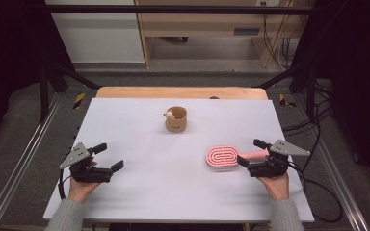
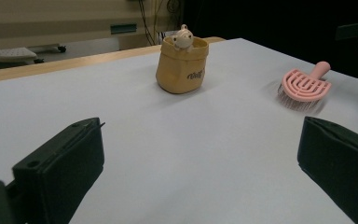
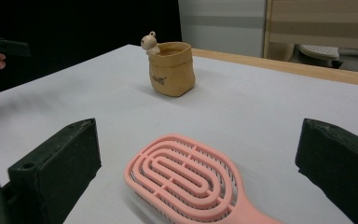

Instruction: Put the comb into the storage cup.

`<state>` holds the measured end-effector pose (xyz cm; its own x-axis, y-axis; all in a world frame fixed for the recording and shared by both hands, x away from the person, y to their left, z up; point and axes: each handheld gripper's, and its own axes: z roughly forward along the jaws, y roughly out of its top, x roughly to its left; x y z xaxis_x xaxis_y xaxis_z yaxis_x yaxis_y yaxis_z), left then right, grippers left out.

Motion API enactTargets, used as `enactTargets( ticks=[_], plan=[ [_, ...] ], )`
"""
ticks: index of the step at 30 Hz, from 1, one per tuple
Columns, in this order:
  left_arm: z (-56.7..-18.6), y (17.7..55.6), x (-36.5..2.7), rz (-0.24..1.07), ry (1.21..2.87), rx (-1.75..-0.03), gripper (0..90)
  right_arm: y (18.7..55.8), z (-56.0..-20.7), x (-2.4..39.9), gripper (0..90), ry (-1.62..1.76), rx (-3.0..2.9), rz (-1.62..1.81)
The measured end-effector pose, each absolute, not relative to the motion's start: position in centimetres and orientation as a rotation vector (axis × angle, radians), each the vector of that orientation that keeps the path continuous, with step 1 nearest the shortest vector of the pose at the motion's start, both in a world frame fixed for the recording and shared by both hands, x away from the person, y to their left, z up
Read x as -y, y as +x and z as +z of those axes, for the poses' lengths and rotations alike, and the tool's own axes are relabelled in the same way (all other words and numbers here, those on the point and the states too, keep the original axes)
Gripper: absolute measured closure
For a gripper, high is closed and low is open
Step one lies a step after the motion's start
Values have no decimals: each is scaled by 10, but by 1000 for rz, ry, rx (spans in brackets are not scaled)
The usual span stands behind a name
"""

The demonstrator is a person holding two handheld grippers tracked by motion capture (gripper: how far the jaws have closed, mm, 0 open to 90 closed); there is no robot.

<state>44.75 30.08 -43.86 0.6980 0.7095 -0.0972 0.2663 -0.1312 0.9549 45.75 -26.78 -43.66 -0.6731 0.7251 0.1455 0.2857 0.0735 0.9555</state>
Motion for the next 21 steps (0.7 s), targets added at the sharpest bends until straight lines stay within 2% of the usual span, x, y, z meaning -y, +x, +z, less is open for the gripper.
enactTargets(
  ticks=[21],
  plan=[
    [-440, 448, -304, 462, 1700, -804, 5, 459, -435, 269, 14, 1041, -2013, 1556]
  ],
)
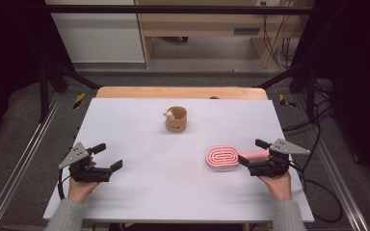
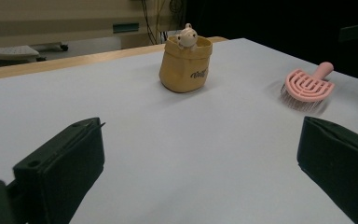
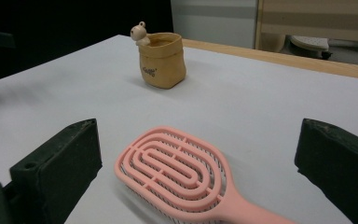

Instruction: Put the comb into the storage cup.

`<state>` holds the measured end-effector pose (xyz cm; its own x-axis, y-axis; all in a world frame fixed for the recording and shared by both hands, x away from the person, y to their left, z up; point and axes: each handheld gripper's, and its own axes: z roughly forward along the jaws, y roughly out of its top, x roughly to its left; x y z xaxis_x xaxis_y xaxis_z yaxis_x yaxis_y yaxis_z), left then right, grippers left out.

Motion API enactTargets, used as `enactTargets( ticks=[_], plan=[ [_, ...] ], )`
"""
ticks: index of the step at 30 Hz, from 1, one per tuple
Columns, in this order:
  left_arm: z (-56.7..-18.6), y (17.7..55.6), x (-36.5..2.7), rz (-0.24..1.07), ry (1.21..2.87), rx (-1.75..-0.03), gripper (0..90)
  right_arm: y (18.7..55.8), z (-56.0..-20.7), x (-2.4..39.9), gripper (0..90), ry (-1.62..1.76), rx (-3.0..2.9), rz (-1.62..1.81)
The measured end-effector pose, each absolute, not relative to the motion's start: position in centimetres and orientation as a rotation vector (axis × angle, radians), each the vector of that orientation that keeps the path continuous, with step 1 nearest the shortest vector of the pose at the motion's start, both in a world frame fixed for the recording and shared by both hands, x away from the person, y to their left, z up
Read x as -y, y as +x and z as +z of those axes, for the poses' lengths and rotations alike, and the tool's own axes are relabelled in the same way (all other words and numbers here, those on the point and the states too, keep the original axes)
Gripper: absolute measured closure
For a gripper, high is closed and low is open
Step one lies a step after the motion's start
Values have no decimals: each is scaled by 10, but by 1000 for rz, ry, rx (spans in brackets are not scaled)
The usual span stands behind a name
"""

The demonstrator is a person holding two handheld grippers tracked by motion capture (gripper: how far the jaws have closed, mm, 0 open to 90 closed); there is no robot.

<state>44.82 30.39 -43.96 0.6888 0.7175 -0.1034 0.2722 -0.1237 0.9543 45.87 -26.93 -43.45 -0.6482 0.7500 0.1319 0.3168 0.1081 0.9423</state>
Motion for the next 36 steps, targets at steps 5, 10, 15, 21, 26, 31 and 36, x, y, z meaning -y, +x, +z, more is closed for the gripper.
enactTargets(
  ticks=[5, 10, 15, 21, 26, 31, 36],
  plan=[
    [-440, 448, -303, 460, 1703, -806, 6, 460, -434, 270, 77, 1044, -2009, 1522],
    [-440, 449, -303, 461, 1707, -807, 8, 462, -433, 270, 180, 1049, -2026, 1499],
    [-441, 449, -303, 462, 1709, -810, 8, 464, -433, 271, 231, 1067, -2034, 1452],
    [-441, 450, -302, 462, 1715, -812, 8, 467, -434, 273, 335, 1075, -2035, 1391],
    [-442, 450, -303, 462, 1715, -814, 8, 471, -435, 273, 408, 1094, -2063, 1348],
    [-442, 450, -302, 465, 1720, -817, 8, 473, -435, 274, 527, 1095, -2069, 1317],
    [-443, 450, -303, 463, 1720, -817, 8, 478, -435, 276, 583, 1121, -2071, 1302]
  ],
)
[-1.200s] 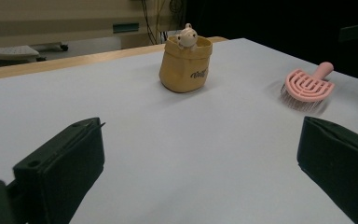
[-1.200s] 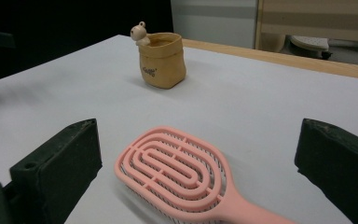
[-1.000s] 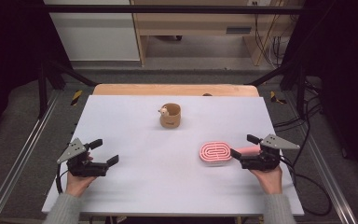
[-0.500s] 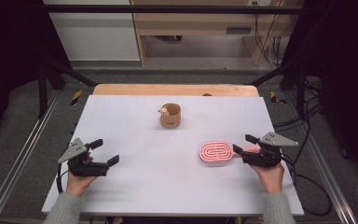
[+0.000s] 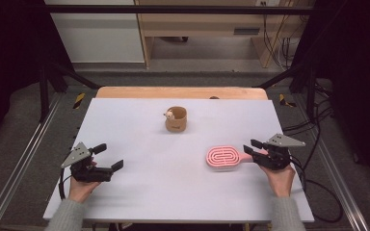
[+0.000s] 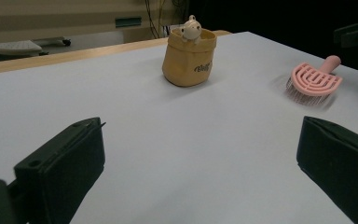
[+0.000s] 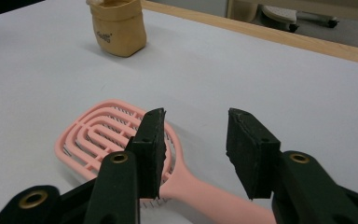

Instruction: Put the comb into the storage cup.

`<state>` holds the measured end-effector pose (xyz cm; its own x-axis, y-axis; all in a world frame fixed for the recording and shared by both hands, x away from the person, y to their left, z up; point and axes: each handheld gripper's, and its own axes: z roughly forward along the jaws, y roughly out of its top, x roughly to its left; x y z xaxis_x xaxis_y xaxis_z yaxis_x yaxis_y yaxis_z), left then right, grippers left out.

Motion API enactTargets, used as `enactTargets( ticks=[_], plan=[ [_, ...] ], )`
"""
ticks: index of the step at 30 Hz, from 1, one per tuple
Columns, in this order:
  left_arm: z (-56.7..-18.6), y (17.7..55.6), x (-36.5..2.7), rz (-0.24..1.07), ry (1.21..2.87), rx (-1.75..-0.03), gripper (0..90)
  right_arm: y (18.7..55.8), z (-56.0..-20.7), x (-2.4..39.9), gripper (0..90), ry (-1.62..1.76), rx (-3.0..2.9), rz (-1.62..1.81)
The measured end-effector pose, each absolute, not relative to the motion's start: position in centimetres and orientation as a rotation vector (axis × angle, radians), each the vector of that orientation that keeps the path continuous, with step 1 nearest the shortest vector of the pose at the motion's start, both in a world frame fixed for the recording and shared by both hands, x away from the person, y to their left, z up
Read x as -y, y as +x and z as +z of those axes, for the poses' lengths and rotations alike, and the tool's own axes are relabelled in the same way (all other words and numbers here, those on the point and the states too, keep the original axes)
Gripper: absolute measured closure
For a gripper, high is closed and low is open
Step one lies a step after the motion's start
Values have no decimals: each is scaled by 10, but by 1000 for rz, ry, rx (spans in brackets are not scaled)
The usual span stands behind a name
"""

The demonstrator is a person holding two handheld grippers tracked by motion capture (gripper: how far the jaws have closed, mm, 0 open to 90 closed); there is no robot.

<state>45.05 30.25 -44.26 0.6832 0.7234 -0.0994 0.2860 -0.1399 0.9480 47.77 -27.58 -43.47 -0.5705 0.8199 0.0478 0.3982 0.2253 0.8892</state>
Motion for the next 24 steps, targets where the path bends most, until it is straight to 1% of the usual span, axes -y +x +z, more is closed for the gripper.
enactTargets(
  ticks=[2, 8, 13, 17, 20, 21, 24],
  plan=[
    [-443, 451, -303, 464, 1720, -817, 8, 480, -435, 276, 621, 1125, -2078, 1284],
    [-443, 451, -302, 462, 1722, -821, 8, 486, -437, 276, 673, 1138, -2092, 1268],
    [-443, 451, -302, 464, 1726, -819, 9, 491, -440, 276, 742, 1152, -2113, 1242],
    [-444, 451, -302, 461, 1726, -822, 9, 494, -442, 276, 771, 1157, -2120, 1207],
    [-444, 451, -302, 461, 1728, -821, 9, 496, -444, 277, 807, 1169, -2135, 1190],
    [-444, 451, -302, 461, 1728, -822, 9, 497, -446, 277, 834, 1172, -2148, 1170],
    [-444, 452, -302, 460, 1728, -821, 9, 498, -448, 277, 849, 1175, -2158, 1153]
  ],
)
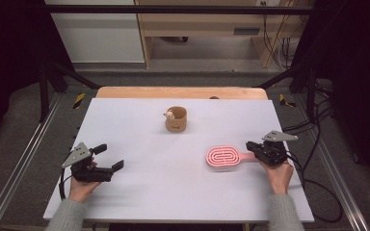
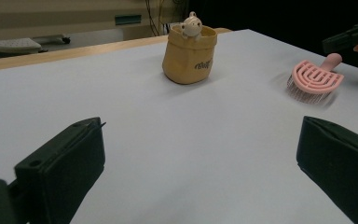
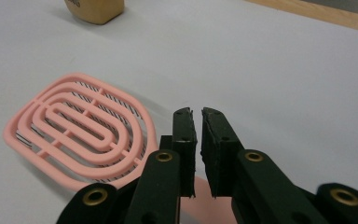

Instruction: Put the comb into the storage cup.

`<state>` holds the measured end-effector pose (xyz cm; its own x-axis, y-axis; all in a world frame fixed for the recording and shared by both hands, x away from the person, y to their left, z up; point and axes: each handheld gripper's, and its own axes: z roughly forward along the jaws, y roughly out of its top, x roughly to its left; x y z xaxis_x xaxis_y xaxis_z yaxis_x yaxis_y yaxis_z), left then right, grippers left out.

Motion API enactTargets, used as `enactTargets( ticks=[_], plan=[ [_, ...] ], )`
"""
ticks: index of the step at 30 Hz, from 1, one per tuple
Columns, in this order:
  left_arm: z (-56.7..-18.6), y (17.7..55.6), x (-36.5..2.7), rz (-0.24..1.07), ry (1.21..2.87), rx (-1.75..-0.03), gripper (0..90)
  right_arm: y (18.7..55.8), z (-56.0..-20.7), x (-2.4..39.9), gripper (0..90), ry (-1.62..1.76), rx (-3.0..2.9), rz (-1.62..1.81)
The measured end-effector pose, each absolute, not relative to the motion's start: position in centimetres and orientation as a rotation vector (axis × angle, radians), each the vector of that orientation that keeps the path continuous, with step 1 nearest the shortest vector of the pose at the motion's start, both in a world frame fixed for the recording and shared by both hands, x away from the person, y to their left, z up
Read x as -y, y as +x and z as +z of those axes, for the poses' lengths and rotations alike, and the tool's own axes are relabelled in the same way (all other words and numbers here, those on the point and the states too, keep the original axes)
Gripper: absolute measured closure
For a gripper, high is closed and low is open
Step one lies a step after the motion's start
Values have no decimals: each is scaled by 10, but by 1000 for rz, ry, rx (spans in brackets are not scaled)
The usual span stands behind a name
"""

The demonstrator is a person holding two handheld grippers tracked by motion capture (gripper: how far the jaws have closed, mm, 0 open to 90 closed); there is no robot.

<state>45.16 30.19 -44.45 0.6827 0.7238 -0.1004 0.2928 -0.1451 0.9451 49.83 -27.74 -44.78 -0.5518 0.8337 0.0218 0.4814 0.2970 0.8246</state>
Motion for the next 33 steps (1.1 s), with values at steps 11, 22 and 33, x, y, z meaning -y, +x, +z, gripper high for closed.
enactTargets(
  ticks=[11, 22, 33],
  plan=[
    [-445, 452, -302, 461, 1730, -821, 10, 505, -455, 283, 900, 1257, -2167, 1086],
    [-446, 453, -301, 457, 1733, -825, 10, 508, -461, 279, 900, 1275, -2218, 976],
    [-446, 453, -301, 456, 1738, -824, 10, 503, -461, 279, 900, 1273, -2242, 950]
  ],
)
